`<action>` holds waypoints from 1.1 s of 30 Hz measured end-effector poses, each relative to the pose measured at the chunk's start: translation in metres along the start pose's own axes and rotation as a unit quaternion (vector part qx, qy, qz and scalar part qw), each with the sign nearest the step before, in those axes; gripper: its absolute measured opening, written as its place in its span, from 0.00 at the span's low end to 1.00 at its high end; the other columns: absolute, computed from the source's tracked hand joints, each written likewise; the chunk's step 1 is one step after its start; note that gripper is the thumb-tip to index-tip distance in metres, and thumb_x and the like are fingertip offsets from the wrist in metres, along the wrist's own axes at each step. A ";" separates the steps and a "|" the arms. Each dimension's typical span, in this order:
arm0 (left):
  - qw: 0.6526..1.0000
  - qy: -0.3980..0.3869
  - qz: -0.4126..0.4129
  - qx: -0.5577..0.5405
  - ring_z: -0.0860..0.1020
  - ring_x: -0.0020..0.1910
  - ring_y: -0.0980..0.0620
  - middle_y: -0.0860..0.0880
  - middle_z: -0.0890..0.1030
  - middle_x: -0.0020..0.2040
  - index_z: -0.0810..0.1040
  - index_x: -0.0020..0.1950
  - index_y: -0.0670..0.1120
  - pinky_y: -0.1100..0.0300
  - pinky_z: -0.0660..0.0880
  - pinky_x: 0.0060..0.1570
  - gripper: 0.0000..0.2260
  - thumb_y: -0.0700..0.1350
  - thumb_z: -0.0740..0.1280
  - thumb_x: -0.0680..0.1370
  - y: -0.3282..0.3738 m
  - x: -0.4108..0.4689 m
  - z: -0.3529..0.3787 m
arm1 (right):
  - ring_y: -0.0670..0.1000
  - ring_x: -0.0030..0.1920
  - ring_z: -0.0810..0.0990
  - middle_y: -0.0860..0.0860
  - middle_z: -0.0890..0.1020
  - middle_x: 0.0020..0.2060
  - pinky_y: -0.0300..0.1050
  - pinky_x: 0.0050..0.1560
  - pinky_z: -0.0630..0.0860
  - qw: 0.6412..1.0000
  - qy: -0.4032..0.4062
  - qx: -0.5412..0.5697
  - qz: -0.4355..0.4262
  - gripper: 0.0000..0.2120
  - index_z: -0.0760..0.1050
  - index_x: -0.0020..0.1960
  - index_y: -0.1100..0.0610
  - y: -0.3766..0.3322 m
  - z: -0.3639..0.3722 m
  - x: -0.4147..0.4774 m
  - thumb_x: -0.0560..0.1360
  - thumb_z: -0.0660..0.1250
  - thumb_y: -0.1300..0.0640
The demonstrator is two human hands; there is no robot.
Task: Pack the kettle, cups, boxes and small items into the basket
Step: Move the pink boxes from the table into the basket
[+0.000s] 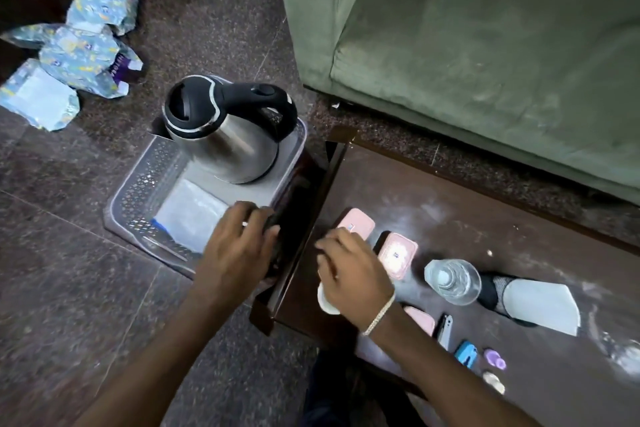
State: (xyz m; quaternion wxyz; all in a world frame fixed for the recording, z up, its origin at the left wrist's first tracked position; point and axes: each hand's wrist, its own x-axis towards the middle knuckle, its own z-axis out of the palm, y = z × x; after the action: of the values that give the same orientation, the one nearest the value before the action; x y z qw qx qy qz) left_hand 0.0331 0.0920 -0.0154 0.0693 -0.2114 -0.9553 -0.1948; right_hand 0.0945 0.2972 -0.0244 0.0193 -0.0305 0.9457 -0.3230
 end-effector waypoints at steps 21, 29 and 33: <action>0.899 -0.409 0.085 0.128 0.67 0.72 0.38 0.45 0.63 0.78 0.61 0.80 0.47 0.41 0.76 0.65 0.31 0.35 0.67 0.79 0.100 0.048 0.142 | 0.54 0.72 0.69 0.55 0.71 0.71 0.61 0.71 0.58 0.929 -0.182 -0.265 0.180 0.47 0.60 0.79 0.62 0.138 0.012 -0.029 0.68 0.72 0.39; 0.956 -0.282 0.079 0.021 0.67 0.73 0.39 0.47 0.62 0.80 0.58 0.81 0.52 0.45 0.74 0.70 0.44 0.36 0.75 0.70 0.038 0.049 0.017 | 0.55 0.64 0.78 0.51 0.76 0.65 0.56 0.69 0.56 0.974 -0.057 -0.165 0.145 0.51 0.65 0.77 0.58 0.047 -0.020 -0.001 0.62 0.70 0.33; 0.961 -0.263 0.066 0.059 0.70 0.70 0.39 0.45 0.66 0.77 0.62 0.80 0.48 0.45 0.74 0.69 0.49 0.40 0.82 0.63 -0.025 0.051 -0.065 | 0.50 0.65 0.76 0.49 0.76 0.65 0.52 0.69 0.57 0.992 -0.015 -0.085 0.095 0.50 0.67 0.76 0.56 -0.022 -0.014 0.024 0.61 0.67 0.30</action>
State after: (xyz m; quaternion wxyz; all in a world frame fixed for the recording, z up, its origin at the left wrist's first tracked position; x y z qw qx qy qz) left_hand -0.0204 0.0642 0.0466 -0.1593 -0.3130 -0.9336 -0.0709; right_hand 0.0710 0.2866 -0.0002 0.0616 0.0534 0.9679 -0.2376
